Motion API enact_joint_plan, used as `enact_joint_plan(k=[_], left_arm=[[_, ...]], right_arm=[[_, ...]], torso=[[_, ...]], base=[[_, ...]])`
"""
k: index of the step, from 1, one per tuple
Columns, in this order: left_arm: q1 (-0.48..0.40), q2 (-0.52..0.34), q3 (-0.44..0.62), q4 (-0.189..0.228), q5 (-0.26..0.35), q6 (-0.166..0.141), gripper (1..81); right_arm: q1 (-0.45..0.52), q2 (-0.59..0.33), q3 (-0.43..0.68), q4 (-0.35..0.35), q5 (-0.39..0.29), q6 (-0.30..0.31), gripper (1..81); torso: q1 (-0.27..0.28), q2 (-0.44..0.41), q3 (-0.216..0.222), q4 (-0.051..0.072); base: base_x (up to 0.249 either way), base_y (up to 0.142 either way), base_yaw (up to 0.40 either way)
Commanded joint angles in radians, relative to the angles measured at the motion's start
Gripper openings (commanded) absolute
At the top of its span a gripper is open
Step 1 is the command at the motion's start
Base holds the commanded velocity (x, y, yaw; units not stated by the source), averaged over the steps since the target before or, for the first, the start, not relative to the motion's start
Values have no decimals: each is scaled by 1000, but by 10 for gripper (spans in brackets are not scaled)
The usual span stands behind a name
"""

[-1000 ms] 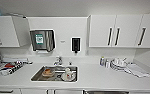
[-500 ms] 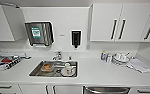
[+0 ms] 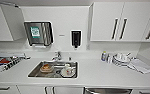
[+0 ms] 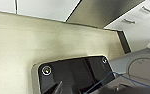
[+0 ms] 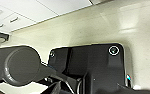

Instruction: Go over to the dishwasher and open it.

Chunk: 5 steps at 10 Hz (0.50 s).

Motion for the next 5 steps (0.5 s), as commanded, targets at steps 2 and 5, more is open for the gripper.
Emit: enact_joint_plan(k=[2, 5], left_arm=[[-101, -295, 293, 53, 26, 9, 811], [-101, -395, 410, 108, 26, 11, 811]], right_arm=[[79, -82, 29, 12, -31, 24, 811], [96, -105, 61, 12, -28, 41, 811]], torso=[[85, -133, -34, 0], [141, -223, -119, 0]], base=[[0, 0, 0], [0, 0, 0]])
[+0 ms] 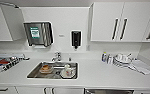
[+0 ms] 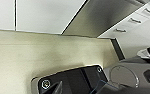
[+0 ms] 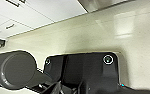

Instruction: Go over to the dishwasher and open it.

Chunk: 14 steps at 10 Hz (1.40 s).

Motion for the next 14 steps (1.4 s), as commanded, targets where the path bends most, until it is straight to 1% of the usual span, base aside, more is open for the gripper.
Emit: enact_joint_plan(k=[1, 3, 5, 6, 7, 8, 9, 10, 11, 12, 14], left_arm=[[-65, -177, 151, 99, 29, 8, 811], [-74, -232, 211, 130, 27, 8, 811], [-106, -260, 253, 133, 27, 8, 811], [-128, -261, 254, 133, 29, 5, 811], [-156, -263, 254, 131, 32, -1, 811], [-175, -267, 257, 131, 34, -3, 811], [-218, -263, 222, 122, 29, -7, 811], [-289, -258, 179, 113, 41, -43, 811], [-358, -245, 146, 108, 64, -91, 811], [-433, -231, 133, 110, 143, -124, 811], [-586, -180, 151, 105, 312, -171, 811]], right_arm=[[81, -71, 62, 10, -31, 5, 811], [90, -89, 96, 2, -28, 4, 811], [101, -104, 117, 2, -28, 4, 811], [105, -108, 119, 1, -28, 4, 811], [116, -106, 117, 7, -28, 5, 811], [128, -108, 122, 8, -28, 5, 811], [141, -109, 128, 10, -33, 8, 811], [150, -109, 134, 10, -38, 8, 811], [153, -109, 136, 10, -39, 8, 811], [158, -112, 134, 10, -39, 8, 811], [158, -117, 134, 12, -39, 10, 811]], torso=[[63, -97, -91, 0], [108, -168, -159, 0], [153, -239, -226, 0], [178, -277, -168, 0], [195, -303, -187, 0], [212, -327, -193, 0], [233, -362, -201, 0], [255, -396, -203, 0], [277, -433, -203, 0], [301, -470, -204, 0], [346, -542, -204, 0]], base=[[0, 0, 0], [0, 0, 0], [0, 0, 0], [0, 0, 0], [0, 0, 0], [0, 0, 0], [0, 0, 0], [0, 0, 0], [0, 0, 0], [0, 0, 0], [0, 0, 0]])
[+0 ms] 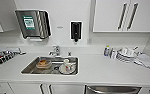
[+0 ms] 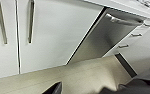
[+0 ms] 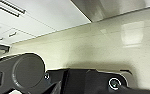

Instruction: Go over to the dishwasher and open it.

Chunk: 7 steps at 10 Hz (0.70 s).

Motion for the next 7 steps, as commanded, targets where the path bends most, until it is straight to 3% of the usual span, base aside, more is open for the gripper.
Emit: enact_joint_plan(k=[1, 2, 4, 5, 7], left_arm=[[-295, 11, 29, -4, 308, -98, 811], [-329, 14, 72, -2, 353, -98, 811], [-351, 15, 146, 1, 379, -98, 811], [-351, 15, 161, 3, 378, -98, 811], [-351, 18, 172, 4, 378, -98, 811]], right_arm=[[57, -61, 26, 11, -36, 3, 811], [56, -61, 24, 11, -33, 6, 811], [59, -54, 21, 8, -33, 21, 811], [65, -50, 21, 8, -31, 23, 811], [77, -44, 26, 10, -36, 23, 811]], torso=[[63, -97, -24, 0], [85, -133, -94, 0], [117, -184, -117, 0], [72, -116, -52, 0], [98, -159, -81, 0]], base=[[0, 0, 0], [0, 0, 0], [0, 0, 0], [0, 0, 0], [0, 0, 0]])
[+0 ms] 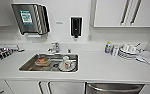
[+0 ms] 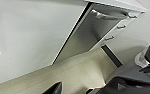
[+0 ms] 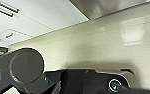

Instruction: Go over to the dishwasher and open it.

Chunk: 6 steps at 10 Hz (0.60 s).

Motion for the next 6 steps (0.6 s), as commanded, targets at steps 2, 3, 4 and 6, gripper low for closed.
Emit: enact_joint_plan(k=[2, 3, 4, 6], left_arm=[[-115, -43, 56, 9, 38, -1, 811], [-125, -37, 64, 12, 38, 1, 811], [-131, -25, 68, 18, 38, 1, 811], [-146, -5, 68, 23, 38, 1, 811]], right_arm=[[87, -53, 31, 9, -34, 4, 811], [107, -59, 38, 14, -38, 35, 811], [145, -77, 59, 12, -44, 67, 811], [259, -115, 115, 14, -124, 144, 811]], torso=[[1, -1, -1, 0], [1, 0, -1, 0], [1, 0, -2, 0], [1, -1, -2, 0]], base=[[0, 0, 0], [0, 0, 0], [0, 0, 0], [0, 0, 0]])
